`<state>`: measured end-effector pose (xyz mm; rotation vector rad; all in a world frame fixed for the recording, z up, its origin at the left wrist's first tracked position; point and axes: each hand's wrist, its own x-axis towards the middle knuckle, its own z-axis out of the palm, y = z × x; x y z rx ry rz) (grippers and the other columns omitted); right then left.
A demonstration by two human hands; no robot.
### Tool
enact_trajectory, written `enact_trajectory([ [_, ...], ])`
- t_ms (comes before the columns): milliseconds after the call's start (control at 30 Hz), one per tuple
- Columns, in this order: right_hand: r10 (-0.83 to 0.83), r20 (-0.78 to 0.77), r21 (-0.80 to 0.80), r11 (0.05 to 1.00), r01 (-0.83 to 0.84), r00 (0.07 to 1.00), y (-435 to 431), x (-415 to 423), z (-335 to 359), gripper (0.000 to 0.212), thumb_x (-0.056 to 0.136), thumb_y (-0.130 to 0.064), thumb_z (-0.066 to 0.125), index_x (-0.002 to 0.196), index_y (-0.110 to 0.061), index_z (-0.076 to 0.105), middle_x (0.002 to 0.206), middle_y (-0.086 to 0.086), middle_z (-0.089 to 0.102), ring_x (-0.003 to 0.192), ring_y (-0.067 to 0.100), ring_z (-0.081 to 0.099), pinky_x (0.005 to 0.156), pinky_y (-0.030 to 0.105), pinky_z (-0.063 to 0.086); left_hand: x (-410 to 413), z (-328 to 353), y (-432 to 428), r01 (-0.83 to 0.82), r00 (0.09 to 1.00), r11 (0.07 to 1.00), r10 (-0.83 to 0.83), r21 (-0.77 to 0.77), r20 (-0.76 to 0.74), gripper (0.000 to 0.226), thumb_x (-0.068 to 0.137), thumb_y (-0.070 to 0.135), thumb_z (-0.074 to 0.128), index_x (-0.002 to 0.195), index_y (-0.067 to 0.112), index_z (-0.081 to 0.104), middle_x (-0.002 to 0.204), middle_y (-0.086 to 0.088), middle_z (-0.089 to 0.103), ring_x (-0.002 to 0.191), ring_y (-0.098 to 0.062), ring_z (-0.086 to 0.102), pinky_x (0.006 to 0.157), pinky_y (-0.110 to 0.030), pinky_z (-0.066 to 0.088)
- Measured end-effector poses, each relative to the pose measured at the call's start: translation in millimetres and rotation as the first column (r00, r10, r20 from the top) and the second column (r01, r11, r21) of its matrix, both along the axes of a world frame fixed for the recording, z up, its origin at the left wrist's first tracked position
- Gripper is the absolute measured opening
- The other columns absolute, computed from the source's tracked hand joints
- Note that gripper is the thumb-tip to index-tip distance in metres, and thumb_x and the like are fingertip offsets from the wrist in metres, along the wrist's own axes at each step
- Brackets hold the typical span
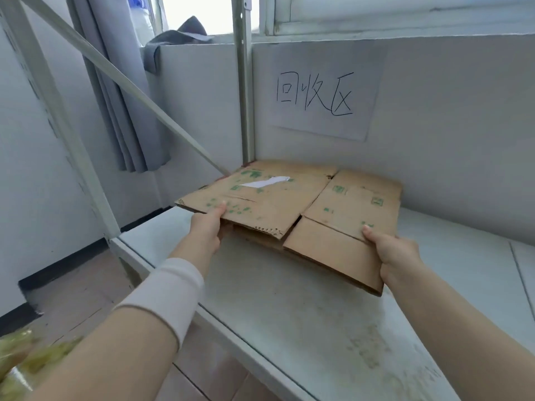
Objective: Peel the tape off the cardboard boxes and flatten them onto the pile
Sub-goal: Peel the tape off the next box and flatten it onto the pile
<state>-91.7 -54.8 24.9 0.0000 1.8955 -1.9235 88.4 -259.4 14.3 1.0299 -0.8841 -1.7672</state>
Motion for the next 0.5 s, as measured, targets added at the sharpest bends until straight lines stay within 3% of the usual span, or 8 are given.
enact_trajectory([
  [67, -0.015, -0.025, 0.046, 0.999, 0.016, 1.0, -19.2, -13.2, -11.9, 0.042, 0.075, -0.014, 0.075, 0.11, 0.002, 0.056, 0.116, 0.018, 0.06, 0.101, 0.034, 0.059, 0.083, 0.041, 0.049, -16.6, -11.0, -24.8, -0.04, 0.994, 0.999, 0.04, -0.005, 0.104, 0.019, 0.087, 0.007, 0.062, 0.105, 0.007, 0.054, 0.094, -0.007, 0.062, 0.081, -0.022, 0.061, 0.084, -0.038, 0.054],
  [133, -0.008, -0.074, 0.128, 0.992, 0.018, 0.997, -31.6, -24.8, -25.1, 0.046, 0.074, -0.019, 0.076, 0.109, 0.003, 0.056, 0.117, 0.02, 0.059, 0.105, 0.036, 0.057, 0.088, 0.042, 0.048, -30.4, -24.2, -45.2, -0.082, 0.971, 0.996, 0.088, -0.038, 0.221, 0.042, 0.08, 0.014, 0.071, 0.117, 0.004, 0.053, 0.114, -0.009, 0.063, 0.099, -0.028, 0.062, 0.093, -0.042, 0.05],
  [233, -0.013, -0.136, 0.222, 0.974, 0.043, 0.991, -44.8, -38.2, -39.9, 0.057, 0.074, -0.028, 0.076, 0.114, 0.004, 0.05, 0.119, 0.02, 0.057, 0.108, 0.037, 0.054, 0.088, 0.041, 0.044, -49.0, -34.4, -63.3, -0.148, 0.923, 0.982, 0.178, -0.114, 0.341, 0.052, 0.079, 0.017, 0.073, 0.124, 0.003, 0.051, 0.121, -0.009, 0.058, 0.109, -0.029, 0.057, 0.094, -0.033, 0.047],
  [300, -0.001, -0.178, 0.269, 0.962, 0.05, 0.984, -52.6, -45.0, -44.1, 0.062, 0.075, -0.033, 0.074, 0.117, 0.005, 0.048, 0.115, 0.02, 0.056, 0.105, 0.037, 0.054, 0.08, 0.038, 0.042, -58.6, -36.1, -71.8, -0.168, 0.882, 0.971, 0.224, -0.168, 0.415, 0.053, 0.081, 0.019, 0.071, 0.124, -0.001, 0.049, 0.121, -0.009, 0.057, 0.106, -0.028, 0.056, 0.087, -0.028, 0.043],
  [367, 0.041, -0.229, 0.344, 0.938, 0.042, 0.972, -58.8, -51.0, -47.1, 0.062, 0.077, -0.035, 0.072, 0.116, 0.006, 0.048, 0.108, 0.022, 0.056, 0.098, 0.036, 0.055, 0.071, 0.034, 0.036, -65.7, -35.2, -73.4, -0.181, 0.83, 0.965, 0.253, -0.189, 0.497, 0.053, 0.084, 0.022, 0.068, 0.125, -0.004, 0.046, 0.122, -0.011, 0.056, 0.106, -0.03, 0.055, 0.086, -0.031, 0.042],
  [500, 0.138, -0.327, 0.521, 0.852, 0.057, 0.935, -60.5, -56.5, -50.2, 0.063, 0.078, -0.044, 0.068, 0.112, 0.007, 0.051, 0.114, 0.023, 0.057, 0.097, 0.035, 0.055, 0.071, 0.033, 0.036, -72.4, -39.1, -73.6, -0.134, 0.673, 0.96, 0.271, -0.247, 0.688, 0.066, 0.088, 0.028, 0.062, 0.135, -0.008, 0.034, 0.136, -0.021, 0.046, 0.123, -0.035, 0.047, 0.099, -0.038, 0.039],
])
